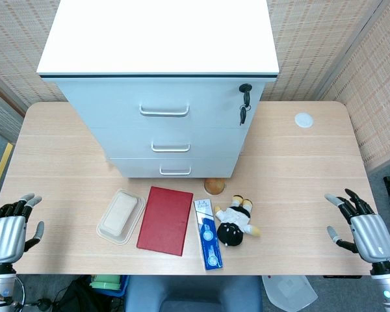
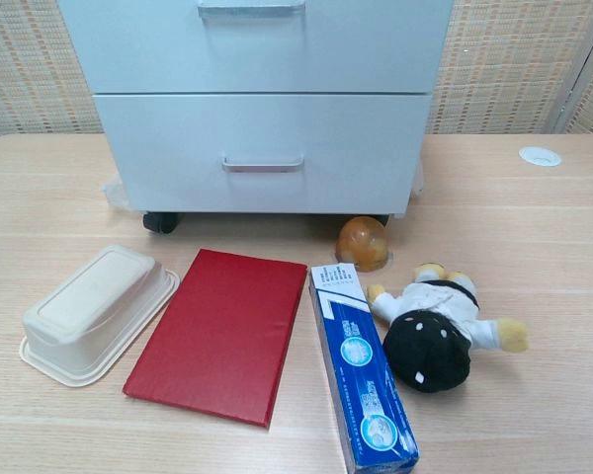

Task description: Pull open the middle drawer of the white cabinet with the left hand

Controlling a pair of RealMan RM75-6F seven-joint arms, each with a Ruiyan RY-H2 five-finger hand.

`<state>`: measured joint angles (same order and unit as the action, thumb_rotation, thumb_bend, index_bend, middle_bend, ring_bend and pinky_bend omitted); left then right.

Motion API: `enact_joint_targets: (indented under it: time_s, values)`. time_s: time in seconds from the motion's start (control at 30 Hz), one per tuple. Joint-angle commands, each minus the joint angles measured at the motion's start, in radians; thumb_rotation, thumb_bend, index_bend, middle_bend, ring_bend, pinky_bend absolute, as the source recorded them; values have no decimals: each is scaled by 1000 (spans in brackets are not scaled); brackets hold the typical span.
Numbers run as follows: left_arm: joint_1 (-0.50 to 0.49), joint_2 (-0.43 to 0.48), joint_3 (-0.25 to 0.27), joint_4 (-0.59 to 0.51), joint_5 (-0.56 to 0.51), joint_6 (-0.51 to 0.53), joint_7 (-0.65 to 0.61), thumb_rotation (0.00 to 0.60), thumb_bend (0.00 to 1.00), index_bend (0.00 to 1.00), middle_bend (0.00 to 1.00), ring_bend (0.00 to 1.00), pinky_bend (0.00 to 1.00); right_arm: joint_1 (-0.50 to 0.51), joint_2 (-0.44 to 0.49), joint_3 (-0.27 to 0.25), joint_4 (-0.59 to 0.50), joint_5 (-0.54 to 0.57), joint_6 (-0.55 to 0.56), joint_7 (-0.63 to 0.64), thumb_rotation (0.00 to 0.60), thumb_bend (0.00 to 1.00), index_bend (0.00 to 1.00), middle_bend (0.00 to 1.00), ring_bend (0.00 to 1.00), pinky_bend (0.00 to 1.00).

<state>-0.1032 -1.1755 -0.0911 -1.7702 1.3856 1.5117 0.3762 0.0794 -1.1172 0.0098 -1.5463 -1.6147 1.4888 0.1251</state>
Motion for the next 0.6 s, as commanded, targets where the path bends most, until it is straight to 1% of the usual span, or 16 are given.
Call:
enact_joint_targets:
  time_s: [0.03, 0.37, 0.5, 0.57, 0.6]
  values:
    - [0, 1, 1, 0, 0, -2, 1, 600, 400, 228, 207, 260, 229, 1, 0, 0, -1, 1, -2, -2, 600, 307, 185, 247, 143, 182]
    - [2, 10, 7, -7, 6, 0, -8, 600, 400, 229, 207, 261, 229, -5, 1, -3, -5, -2, 12, -3, 600, 307, 185, 247, 143, 182]
    - [-7, 19, 10, -5, 35, -3, -20, 600, 400, 226, 207, 261, 229, -9, 3, -5, -6, -2, 18, -2, 600, 307, 185, 247, 143, 182]
    - [-17, 30, 7, -9, 55, -9, -34, 600, 400, 225, 208, 268, 249, -10, 4, -5, -7, -5, 22, 0, 600, 308, 184, 247, 143, 182]
    - [-22, 35, 5, -14, 62, -12, -43, 600, 400, 226, 217, 282, 279, -10, 4, -5, -7, -7, 24, 0, 600, 308, 184, 247, 143, 182]
